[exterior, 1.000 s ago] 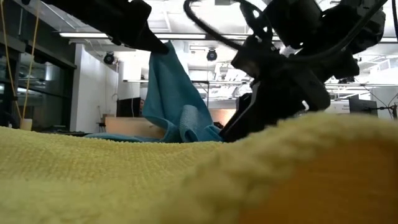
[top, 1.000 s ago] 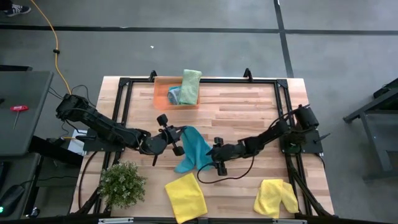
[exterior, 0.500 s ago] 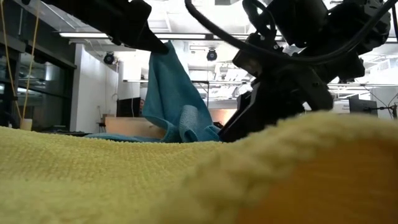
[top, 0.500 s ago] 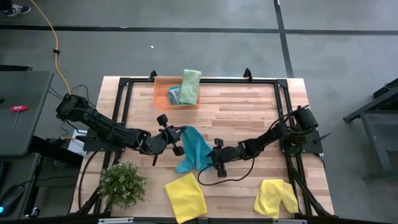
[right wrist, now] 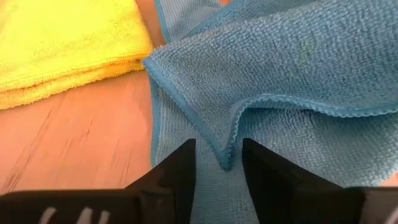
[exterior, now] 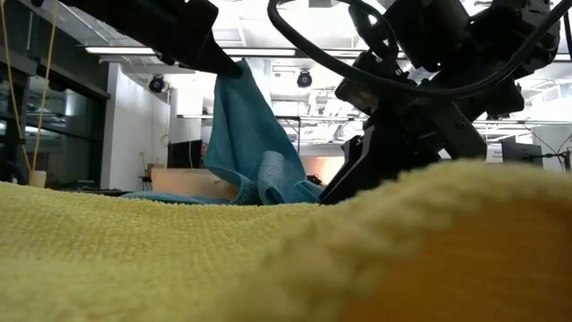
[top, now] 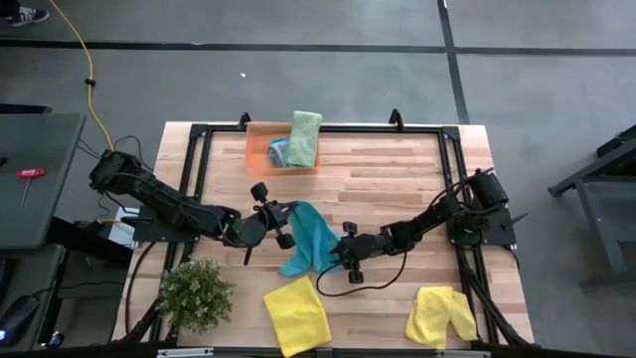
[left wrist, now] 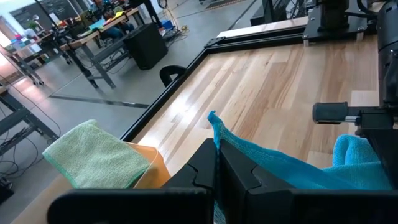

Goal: Fold microfiber towels
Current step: Fold the blue microfiber cloth on the table

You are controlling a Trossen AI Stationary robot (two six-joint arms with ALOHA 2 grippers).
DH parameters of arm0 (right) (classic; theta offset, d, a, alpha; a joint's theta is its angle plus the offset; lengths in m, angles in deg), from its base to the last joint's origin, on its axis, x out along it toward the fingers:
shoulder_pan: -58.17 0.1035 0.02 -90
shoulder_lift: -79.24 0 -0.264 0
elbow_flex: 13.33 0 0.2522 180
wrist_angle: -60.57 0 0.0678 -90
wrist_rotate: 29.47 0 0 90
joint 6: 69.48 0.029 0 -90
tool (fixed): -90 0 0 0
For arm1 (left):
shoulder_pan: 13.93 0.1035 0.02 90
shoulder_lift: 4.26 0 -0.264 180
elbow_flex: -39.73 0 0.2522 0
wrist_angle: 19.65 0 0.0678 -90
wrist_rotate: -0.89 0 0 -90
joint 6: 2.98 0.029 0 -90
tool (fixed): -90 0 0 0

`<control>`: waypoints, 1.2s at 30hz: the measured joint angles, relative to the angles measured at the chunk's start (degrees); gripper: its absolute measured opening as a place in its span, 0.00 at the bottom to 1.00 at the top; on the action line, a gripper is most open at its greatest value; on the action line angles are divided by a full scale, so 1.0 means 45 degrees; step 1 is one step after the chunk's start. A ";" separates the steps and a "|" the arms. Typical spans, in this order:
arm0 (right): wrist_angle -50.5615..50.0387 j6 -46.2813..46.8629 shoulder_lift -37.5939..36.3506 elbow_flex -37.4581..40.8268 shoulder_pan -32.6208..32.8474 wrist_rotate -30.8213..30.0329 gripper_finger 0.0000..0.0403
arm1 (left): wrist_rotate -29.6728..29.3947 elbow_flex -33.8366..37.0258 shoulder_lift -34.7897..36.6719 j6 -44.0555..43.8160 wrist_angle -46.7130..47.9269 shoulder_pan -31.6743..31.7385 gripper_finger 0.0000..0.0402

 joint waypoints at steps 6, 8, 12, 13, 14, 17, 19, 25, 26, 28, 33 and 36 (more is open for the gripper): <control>0.0010 0.0243 0.0000 0.0000 0.0005 0.0000 0.21 | 0.0000 0.0000 0.0000 -0.0005 0.0000 0.0000 0.00; 0.0010 0.0282 0.0000 0.0005 0.0005 0.0003 0.15 | 0.0000 0.0000 0.0000 -0.0003 -0.0001 -0.0001 0.00; 0.0022 0.0328 0.0000 0.0005 0.0005 0.0044 0.04 | -0.0003 0.0000 0.0000 -0.0004 0.0003 0.0000 0.00; 0.0055 0.0327 0.0000 0.0007 0.0005 0.0041 0.02 | -0.0005 0.0000 0.0000 -0.0002 0.0001 0.0000 0.00; 0.0121 0.0306 0.0000 0.0010 0.0005 0.0039 0.01 | -0.0012 0.0000 0.0000 0.0002 0.0003 0.0000 0.00; 0.0196 0.0202 -0.0042 0.0010 0.0005 0.0036 0.01 | -0.0346 0.0000 0.0000 0.0294 0.0003 -0.0035 0.00; -0.0149 0.0016 -0.0321 0.0024 0.0018 -0.0023 0.00 | -0.0824 0.0002 0.0195 0.0343 0.0124 -0.0183 0.00; -0.2971 -0.0402 -0.2596 0.0065 0.0548 -0.1723 0.00 | -0.1916 -0.0010 0.1622 0.0159 0.1133 -0.0833 0.00; -0.3530 -0.0522 -0.3140 0.0069 0.0705 -0.2125 0.00 | -0.1979 -0.0019 0.1914 0.0035 0.1359 -0.0944 0.00; -0.4573 -0.0665 -0.4224 0.0068 0.1018 -0.2972 0.00 | -0.2120 -0.0003 0.2431 -0.0152 0.1678 -0.1152 0.00; -0.7406 -0.0338 -0.6895 0.0070 0.1921 -0.5526 0.00 | -0.2103 -0.0020 0.3191 0.0097 0.1337 -0.1229 0.00; -0.8445 -0.0349 -0.8352 0.0068 0.2393 -0.6917 0.00 | -0.1680 -0.0323 0.3446 0.0466 0.1375 -0.1006 0.00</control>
